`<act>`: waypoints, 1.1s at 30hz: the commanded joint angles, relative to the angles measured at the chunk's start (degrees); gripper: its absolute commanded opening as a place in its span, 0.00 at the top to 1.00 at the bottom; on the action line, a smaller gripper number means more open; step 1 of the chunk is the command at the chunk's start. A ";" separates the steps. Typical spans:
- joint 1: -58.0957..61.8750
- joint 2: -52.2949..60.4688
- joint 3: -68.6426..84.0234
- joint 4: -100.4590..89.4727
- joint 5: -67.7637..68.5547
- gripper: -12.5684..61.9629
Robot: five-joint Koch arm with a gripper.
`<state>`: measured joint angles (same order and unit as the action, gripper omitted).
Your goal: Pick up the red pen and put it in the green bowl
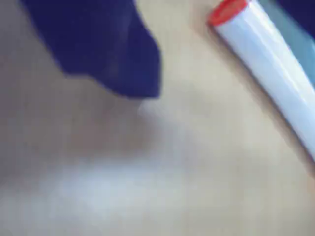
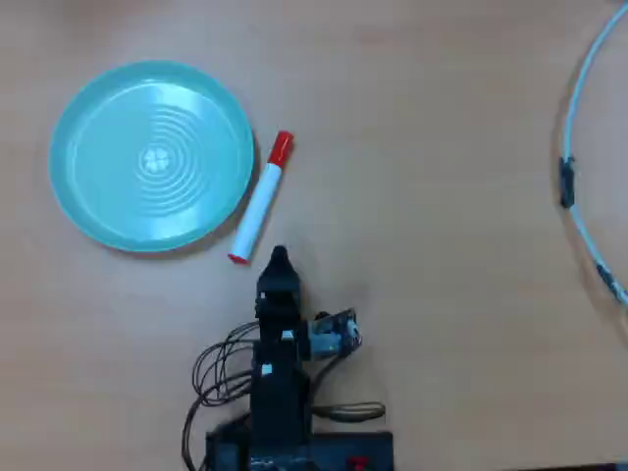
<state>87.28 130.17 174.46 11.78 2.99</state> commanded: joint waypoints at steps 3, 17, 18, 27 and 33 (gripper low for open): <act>-0.18 5.80 5.27 2.99 0.18 0.30; -0.18 5.80 5.27 2.99 0.18 0.30; -0.18 5.80 5.27 2.99 0.09 0.29; -0.35 5.80 4.31 2.99 0.18 0.30; 0.00 5.71 0.44 4.75 0.26 0.30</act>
<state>87.28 130.17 174.46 11.78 2.99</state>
